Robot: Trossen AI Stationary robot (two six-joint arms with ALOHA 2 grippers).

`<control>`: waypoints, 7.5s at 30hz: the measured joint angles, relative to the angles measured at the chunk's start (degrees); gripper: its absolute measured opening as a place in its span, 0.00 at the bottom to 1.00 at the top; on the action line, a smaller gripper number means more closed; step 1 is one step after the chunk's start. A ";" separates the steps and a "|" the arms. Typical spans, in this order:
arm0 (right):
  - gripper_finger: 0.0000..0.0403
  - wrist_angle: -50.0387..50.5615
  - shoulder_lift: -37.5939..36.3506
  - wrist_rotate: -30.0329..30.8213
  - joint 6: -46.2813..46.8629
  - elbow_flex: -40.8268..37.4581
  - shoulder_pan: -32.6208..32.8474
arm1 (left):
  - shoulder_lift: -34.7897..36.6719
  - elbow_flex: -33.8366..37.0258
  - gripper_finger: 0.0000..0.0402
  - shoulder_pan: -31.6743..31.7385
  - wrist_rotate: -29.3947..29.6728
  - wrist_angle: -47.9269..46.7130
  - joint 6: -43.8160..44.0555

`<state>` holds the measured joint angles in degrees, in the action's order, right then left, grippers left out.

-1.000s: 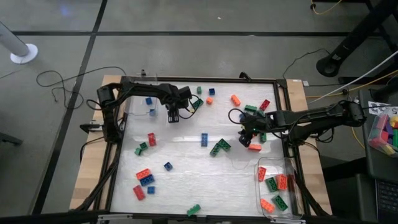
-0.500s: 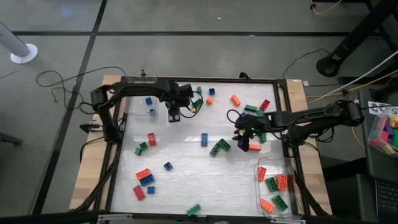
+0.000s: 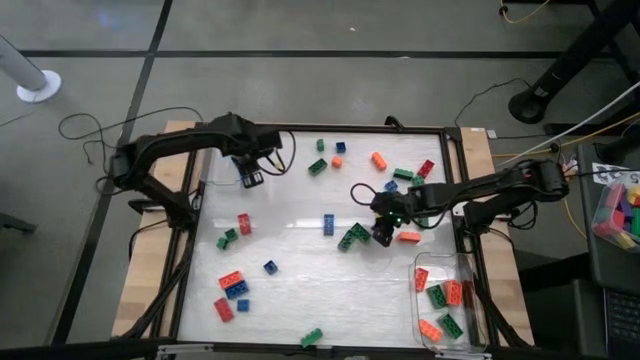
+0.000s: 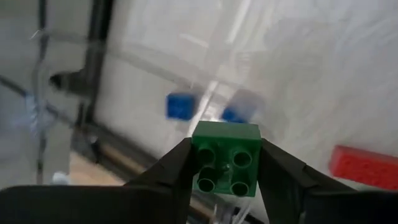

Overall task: Sort blocks by size
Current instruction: Put the 4 stud green game piece into the top transparent bin, then put the 8 stud green game piece into the bottom transparent bin

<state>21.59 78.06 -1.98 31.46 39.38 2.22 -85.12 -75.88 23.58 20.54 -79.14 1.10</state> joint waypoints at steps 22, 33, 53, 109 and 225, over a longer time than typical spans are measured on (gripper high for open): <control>0.40 -2.41 0.23 -4.61 0.00 0.00 0.04 | 1.72 11.11 0.56 7.27 10.12 1.82 9.93; 0.40 -4.77 4.46 -7.06 3.26 0.00 -0.02 | 1.72 11.13 0.56 7.27 10.12 1.86 9.43; 0.40 -5.62 5.09 -2.03 3.00 0.00 0.01 | 1.72 11.13 0.56 7.23 10.09 2.29 9.67; 0.02 12.90 -24.29 -19.14 7.57 -0.09 7.10 | 6.41 13.78 0.56 -15.45 -10.23 60.07 21.03; 0.37 20.58 -26.01 2.47 39.21 0.02 50.27 | -64.02 -39.80 0.56 -38.60 -5.72 107.19 7.16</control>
<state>42.17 52.05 0.49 70.67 39.40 52.49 -149.14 -115.68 -15.03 14.82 28.06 8.25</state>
